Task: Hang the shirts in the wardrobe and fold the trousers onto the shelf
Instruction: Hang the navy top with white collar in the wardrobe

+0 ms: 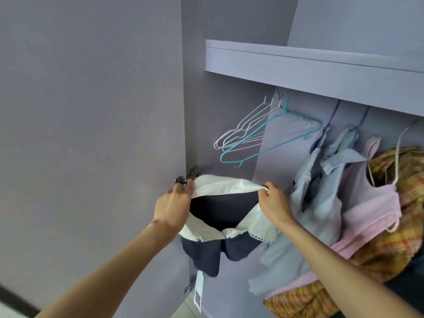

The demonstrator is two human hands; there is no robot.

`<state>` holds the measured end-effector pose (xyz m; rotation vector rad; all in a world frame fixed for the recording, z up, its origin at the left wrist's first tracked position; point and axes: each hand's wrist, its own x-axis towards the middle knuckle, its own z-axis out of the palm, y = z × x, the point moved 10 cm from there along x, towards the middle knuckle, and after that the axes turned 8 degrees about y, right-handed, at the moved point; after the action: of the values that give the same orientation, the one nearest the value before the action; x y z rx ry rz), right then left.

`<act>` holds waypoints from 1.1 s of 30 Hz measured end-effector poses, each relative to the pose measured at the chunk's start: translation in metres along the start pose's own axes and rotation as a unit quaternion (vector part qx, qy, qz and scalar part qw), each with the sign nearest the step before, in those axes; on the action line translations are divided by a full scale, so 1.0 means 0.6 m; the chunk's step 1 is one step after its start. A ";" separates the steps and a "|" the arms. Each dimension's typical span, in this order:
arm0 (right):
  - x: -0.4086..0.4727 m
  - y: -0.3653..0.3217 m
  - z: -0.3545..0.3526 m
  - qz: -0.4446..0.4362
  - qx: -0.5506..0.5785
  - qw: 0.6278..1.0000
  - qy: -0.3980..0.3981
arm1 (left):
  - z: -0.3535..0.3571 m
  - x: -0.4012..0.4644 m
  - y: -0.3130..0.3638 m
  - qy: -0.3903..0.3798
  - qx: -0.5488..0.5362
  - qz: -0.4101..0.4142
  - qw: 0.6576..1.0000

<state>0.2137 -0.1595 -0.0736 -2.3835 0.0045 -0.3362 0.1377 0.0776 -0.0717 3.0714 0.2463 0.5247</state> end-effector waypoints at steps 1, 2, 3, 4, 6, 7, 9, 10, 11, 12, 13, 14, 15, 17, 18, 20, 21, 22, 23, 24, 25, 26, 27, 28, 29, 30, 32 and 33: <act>0.001 0.001 -0.003 0.003 -0.013 1.000 0.012 | 0.006 0.005 -0.002 -0.016 -0.056 -0.020 0.998; 0.001 0.001 -0.007 0.000 -0.028 0.999 0.028 | 0.013 0.008 -0.004 -0.033 -0.126 -0.042 0.991; 0.002 -0.001 -0.012 -0.007 -0.043 0.998 0.048 | 0.017 0.011 -0.006 -0.045 -0.189 -0.063 0.979; 0.001 -0.003 -0.018 -0.015 -0.059 0.996 0.066 | 0.019 0.013 -0.006 -0.053 -0.224 -0.075 0.970; -0.001 -0.007 -0.027 -0.038 -0.090 0.991 0.092 | 0.015 0.016 -0.008 -0.050 -0.202 -0.070 0.976; -0.002 -0.008 -0.031 -0.049 -0.095 0.989 0.101 | 0.008 0.020 -0.011 -0.036 -0.169 -0.056 0.983; -0.004 -0.008 -0.033 -0.074 -0.077 0.990 0.094 | -0.010 0.026 -0.015 0.000 -0.127 -0.023 0.992; -0.003 -0.011 -0.031 -0.091 -0.053 0.992 0.075 | -0.018 0.030 -0.015 0.014 -0.132 -0.006 0.991; -0.003 -0.014 -0.025 -0.107 -0.022 0.993 0.044 | -0.022 0.033 -0.015 0.014 -0.145 0.010 0.989; -0.003 -0.017 -0.017 -0.117 0.006 0.993 0.003 | -0.021 0.034 -0.015 0.001 -0.163 0.023 0.986; -0.005 -0.018 -0.008 -0.122 0.017 0.992 -0.041 | -0.019 0.033 -0.015 -0.020 -0.186 0.028 0.982; -0.007 -0.017 -0.001 -0.122 0.010 0.989 -0.080 | -0.015 0.032 -0.018 -0.040 -0.212 0.025 0.976; -0.012 -0.013 0.005 -0.121 -0.002 0.987 -0.107 | -0.011 0.029 -0.023 -0.055 -0.238 0.020 0.970; -0.024 -0.003 0.008 -0.125 -0.022 0.983 -0.134 | -0.006 0.023 -0.032 -0.061 -0.278 0.009 0.959; -0.033 0.000 0.010 -0.129 -0.017 0.981 -0.146 | -0.003 0.021 -0.034 -0.063 -0.295 0.007 0.953; -0.054 0.011 0.024 -0.118 0.025 0.973 -0.197 | 0.002 0.015 -0.034 -0.071 -0.338 0.002 0.939; -0.065 0.019 0.035 -0.094 0.047 0.967 -0.233 | 0.002 0.013 -0.033 -0.073 -0.360 -0.001 0.930; -0.076 0.029 0.047 -0.058 0.065 0.958 -0.273 | 0.000 0.012 -0.030 -0.073 -0.379 -0.002 0.922; -0.089 0.040 0.058 -0.015 0.084 0.947 -0.309 | -0.005 0.011 -0.027 -0.069 -0.394 0.001 0.917; -0.101 0.050 0.071 0.026 0.106 0.935 -0.339 | -0.011 0.011 -0.023 -0.064 -0.407 0.008 0.911; -0.114 0.056 0.082 0.060 0.127 0.921 -0.363 | -0.018 0.011 -0.019 -0.060 -0.423 0.013 0.904; -0.128 0.057 0.093 0.086 0.150 0.907 -0.383 | -0.025 0.011 -0.017 -0.056 -0.442 0.014 0.895; -0.140 0.053 0.102 0.103 0.173 0.896 -0.396 | -0.033 0.010 -0.016 -0.052 -0.459 0.011 0.887; -0.147 0.047 0.109 0.113 0.199 0.887 -0.401 | -0.040 0.010 -0.016 -0.050 -0.472 0.007 0.880; -0.151 0.039 0.115 0.115 0.222 0.882 -0.400 | -0.045 0.009 -0.015 -0.048 -0.481 0.004 0.876; -0.151 0.028 0.119 0.103 0.235 0.881 -0.398 | -0.048 0.009 -0.018 -0.046 -0.486 0.000 0.873; -0.151 0.003 0.119 0.053 0.207 0.899 -0.383 | -0.052 0.011 -0.025 -0.041 -0.479 -0.008 0.877; -0.144 -0.007 0.115 0.018 0.167 0.922 -0.348 | -0.052 0.012 -0.032 -0.036 -0.461 -0.012 0.887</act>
<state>0.1464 -0.1022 -0.1406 -2.0366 -0.3131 0.5050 0.1314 0.0972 -0.0407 2.1440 0.0091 0.3672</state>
